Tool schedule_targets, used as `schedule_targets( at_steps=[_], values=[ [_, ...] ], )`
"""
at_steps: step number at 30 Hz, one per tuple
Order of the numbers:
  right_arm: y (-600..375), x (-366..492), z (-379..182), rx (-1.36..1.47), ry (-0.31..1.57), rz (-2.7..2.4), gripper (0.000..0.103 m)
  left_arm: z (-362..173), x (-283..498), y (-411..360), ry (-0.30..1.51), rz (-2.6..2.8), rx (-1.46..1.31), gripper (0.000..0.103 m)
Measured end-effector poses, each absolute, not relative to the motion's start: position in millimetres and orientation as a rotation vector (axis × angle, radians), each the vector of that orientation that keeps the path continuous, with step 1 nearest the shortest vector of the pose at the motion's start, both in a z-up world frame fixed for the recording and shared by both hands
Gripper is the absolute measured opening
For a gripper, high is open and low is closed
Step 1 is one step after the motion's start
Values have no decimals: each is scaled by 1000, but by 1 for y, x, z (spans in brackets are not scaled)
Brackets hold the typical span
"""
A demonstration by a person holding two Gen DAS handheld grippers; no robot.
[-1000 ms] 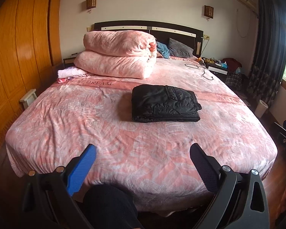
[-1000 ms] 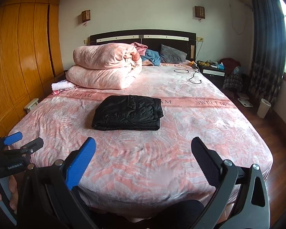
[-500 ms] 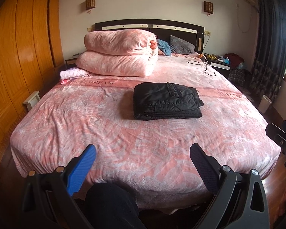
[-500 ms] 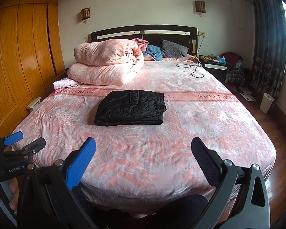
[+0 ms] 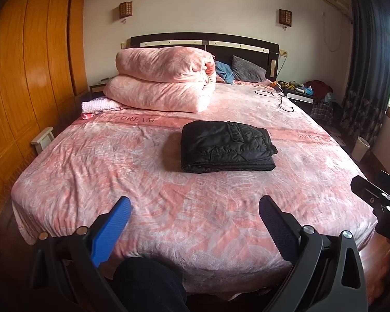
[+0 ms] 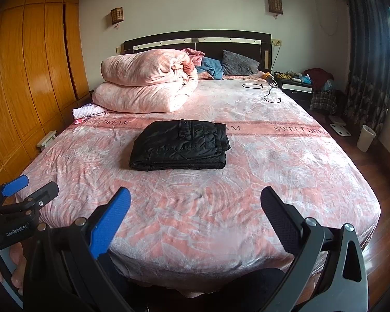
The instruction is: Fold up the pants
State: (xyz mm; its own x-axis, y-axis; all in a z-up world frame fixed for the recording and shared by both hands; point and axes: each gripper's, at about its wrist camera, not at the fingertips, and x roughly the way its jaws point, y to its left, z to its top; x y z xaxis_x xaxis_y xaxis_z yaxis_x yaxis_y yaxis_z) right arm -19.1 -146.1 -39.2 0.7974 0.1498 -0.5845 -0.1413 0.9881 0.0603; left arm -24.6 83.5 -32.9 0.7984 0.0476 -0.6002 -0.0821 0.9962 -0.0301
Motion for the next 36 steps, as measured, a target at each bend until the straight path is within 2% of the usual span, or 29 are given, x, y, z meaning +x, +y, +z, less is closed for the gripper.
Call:
schedule_targets(
  at_steps=[36],
  values=[
    [-136, -2, -46, -3, 639, 161, 100, -33, -25, 90, 628, 146, -29, 99]
  ],
)
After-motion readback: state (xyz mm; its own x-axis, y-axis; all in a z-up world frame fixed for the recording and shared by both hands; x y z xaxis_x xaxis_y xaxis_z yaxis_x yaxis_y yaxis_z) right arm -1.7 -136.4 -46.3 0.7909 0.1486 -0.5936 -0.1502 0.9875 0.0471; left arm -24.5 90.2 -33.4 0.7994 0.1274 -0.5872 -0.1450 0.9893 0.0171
